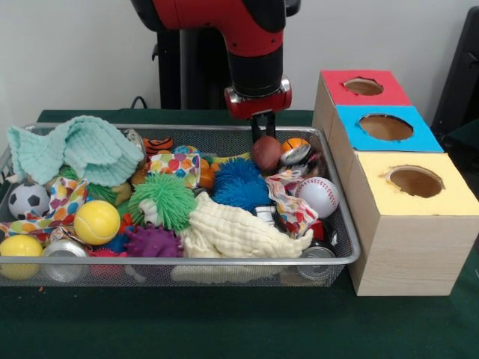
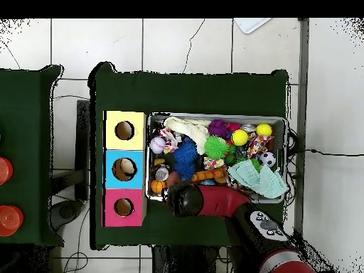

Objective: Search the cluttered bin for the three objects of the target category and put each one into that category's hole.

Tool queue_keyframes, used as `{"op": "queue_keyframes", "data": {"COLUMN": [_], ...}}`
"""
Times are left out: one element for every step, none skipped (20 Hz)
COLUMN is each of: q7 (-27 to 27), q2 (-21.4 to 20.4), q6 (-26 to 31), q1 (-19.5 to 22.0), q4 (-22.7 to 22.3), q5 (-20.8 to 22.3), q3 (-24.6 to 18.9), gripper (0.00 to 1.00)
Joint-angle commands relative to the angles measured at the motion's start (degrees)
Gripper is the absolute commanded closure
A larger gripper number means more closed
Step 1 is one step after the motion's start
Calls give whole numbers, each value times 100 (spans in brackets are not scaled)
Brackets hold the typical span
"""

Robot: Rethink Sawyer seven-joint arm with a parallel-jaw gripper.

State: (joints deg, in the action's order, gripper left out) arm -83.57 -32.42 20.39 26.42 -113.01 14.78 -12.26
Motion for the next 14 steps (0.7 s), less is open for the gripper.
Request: {"op": "queue_keyframes", "data": {"q7": [-357, -366, -360, -354, -350, -343, -337, -334, -319, -317, -337, -358, -385, -395], "q2": [-27, -31, -31, -31, -35, -42, -43, -20, -36, -41, -31, -21, 6, 20], "q6": [976, 987, 998, 1010, 1038, 1037, 1027, 996, 971, 948, 895, 842, 806, 785], "q1": [-216, -229, -246, -262, -280, -284, -292, -298, -288, -287, -271, -254, -250, -238], "q4": [537, 545, 554, 563, 576, 575, 577, 598, 576, 567, 548, 530, 537, 540], "q5": [228, 239, 250, 261, 266, 257, 249, 234, 231, 222, 205, 189, 176, 163], "q3": [409, 432, 449, 467, 489, 491, 496, 489, 497, 496, 488, 481, 483, 472], "gripper": [100, 100, 100, 100, 100, 100, 100, 100, 100, 100, 100, 100, 100, 100]}}
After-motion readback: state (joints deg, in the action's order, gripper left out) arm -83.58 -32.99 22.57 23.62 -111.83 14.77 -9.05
